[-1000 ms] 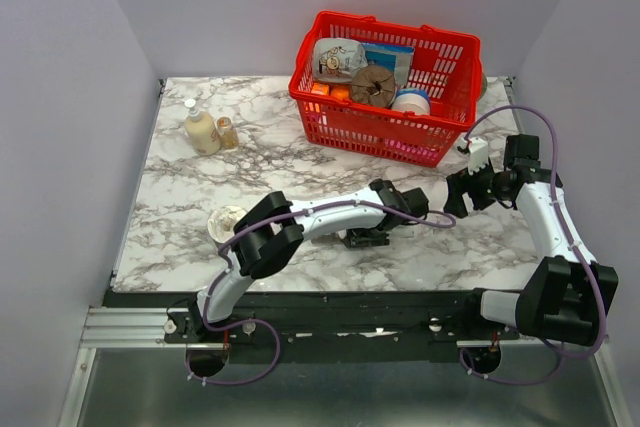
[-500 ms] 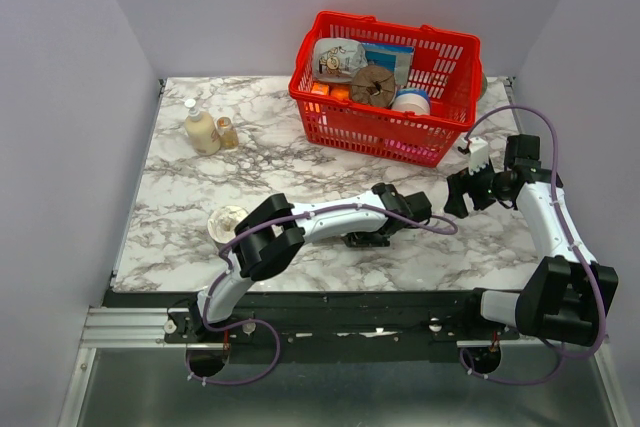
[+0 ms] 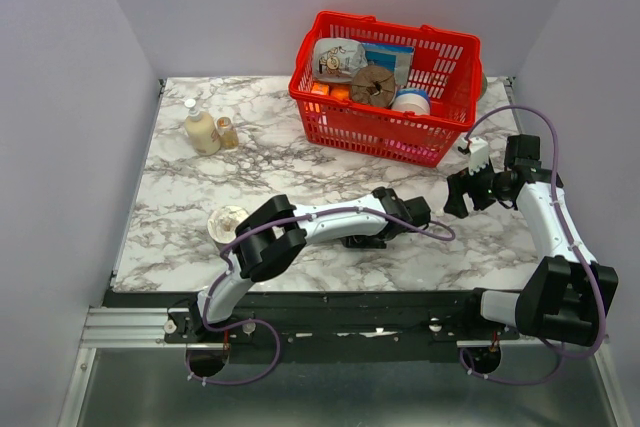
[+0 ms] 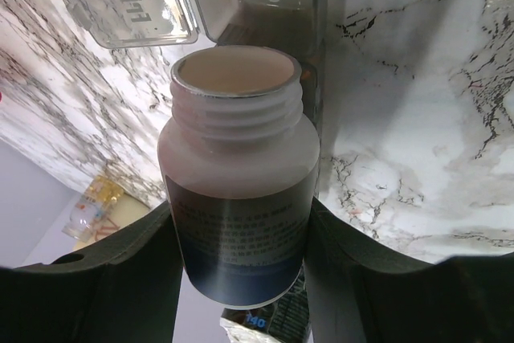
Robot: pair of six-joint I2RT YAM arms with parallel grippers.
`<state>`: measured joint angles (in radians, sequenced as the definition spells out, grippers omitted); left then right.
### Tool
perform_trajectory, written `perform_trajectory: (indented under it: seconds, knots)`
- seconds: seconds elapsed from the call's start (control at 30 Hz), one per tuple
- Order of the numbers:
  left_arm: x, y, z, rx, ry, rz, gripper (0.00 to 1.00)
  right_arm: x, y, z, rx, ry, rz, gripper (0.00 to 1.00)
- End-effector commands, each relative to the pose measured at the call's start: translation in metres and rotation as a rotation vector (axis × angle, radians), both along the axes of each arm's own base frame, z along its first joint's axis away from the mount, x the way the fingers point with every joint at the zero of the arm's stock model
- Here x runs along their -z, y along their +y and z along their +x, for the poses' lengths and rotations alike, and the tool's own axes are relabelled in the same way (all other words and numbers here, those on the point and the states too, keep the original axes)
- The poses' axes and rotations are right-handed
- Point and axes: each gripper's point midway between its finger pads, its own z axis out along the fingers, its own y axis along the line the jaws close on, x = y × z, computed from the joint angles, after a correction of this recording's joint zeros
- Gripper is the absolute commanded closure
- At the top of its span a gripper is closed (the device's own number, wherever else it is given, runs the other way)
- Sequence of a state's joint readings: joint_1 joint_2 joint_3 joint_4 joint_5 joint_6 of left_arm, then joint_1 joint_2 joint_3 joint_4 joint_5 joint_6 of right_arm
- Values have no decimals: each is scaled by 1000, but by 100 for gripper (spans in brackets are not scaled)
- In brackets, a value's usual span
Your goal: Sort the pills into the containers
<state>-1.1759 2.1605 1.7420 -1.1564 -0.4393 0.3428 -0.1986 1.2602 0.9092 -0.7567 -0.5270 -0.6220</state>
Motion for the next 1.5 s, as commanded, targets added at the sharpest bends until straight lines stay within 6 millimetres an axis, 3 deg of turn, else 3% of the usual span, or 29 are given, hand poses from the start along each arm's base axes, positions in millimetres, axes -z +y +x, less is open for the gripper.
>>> perform_trajectory:
  seconds: [0.0,0.93,1.17,1.37,1.47]
  knots:
    - [-11,-1,7,29,-59,13,100,-4,2,-3,-10,2,22,6]
    - [-6,4,7,55,-83,42,100,-1,1,-4,-7,13,21,6]
    - [-11,-6,6,22,-96,-91,100,0,1,-4,-6,16,21,6]
    - [-7,5,3,-22,-109,-141,100,1,0,-4,-5,21,22,6]
    - [-11,1,4,-36,-126,-209,100,1,0,-4,-4,24,22,6]
